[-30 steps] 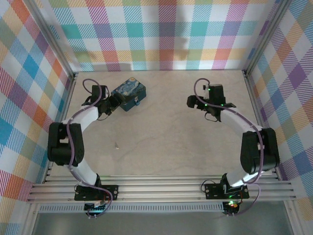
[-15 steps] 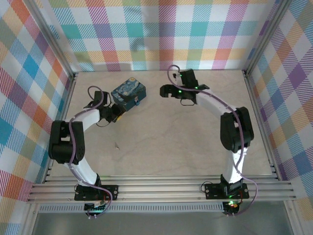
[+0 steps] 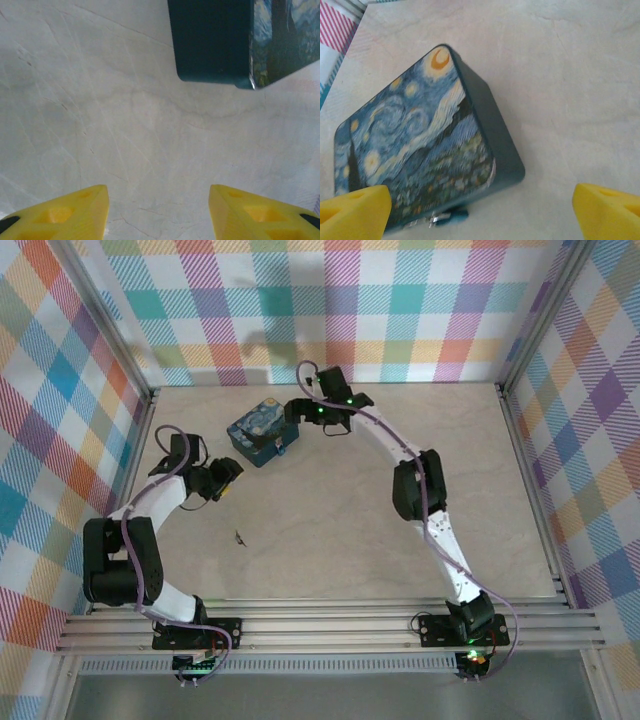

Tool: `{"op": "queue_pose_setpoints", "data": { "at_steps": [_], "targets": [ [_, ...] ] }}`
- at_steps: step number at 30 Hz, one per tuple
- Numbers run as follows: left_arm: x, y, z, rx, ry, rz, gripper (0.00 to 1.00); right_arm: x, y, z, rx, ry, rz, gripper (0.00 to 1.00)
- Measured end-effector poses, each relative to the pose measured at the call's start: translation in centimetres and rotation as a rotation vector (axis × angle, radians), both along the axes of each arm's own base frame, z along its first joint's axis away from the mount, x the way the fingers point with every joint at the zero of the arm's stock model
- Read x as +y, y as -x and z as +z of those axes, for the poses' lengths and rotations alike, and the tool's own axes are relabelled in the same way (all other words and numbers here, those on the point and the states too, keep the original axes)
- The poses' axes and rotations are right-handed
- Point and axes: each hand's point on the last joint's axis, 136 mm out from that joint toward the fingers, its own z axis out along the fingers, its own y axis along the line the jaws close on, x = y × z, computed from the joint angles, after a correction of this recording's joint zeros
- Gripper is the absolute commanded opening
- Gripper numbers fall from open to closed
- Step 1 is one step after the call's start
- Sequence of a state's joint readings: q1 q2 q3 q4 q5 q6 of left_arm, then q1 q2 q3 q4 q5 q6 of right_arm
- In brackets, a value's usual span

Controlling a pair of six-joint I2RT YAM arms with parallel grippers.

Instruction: Unlock a padlock with a key

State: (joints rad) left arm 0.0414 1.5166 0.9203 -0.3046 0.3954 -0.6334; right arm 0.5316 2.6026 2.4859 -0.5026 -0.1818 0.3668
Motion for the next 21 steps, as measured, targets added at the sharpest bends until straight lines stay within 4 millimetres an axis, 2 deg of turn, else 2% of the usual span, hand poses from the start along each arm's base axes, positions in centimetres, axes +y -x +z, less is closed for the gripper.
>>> {"op": "queue_pose_setpoints", "data": {
  "at_steps": [3,6,12,17,21],
  "targets": [
    [0.3,-1.2,-0.4,0.006,0.027,0.022,0.46,0.8,-0.7,-1.0,0.006,-0.024,0.009,0.82],
    [0.2,-3.1,-0.8,0.002,0.057,0.032,0.42,1.3,-0.5,-2.1,0.033,-0.044,0.029,0.79],
    [0.2,-7.0,-0.3,-0.041,0.089,0.042,0.43,2.3,-0.3,-2.1,0.042,-0.101,0.065,0.77],
    [0.3,-9.7,0.4,-0.074,0.095,0.050,0.44,3.4,-0.5,-1.4,0.011,-0.158,0.113,0.64],
    [0.4,-11.1,-0.6,-0.064,0.097,0.051,0.44,3.9,-0.1,-2.1,0.022,-0.176,0.150,0.55]
  ]
}}
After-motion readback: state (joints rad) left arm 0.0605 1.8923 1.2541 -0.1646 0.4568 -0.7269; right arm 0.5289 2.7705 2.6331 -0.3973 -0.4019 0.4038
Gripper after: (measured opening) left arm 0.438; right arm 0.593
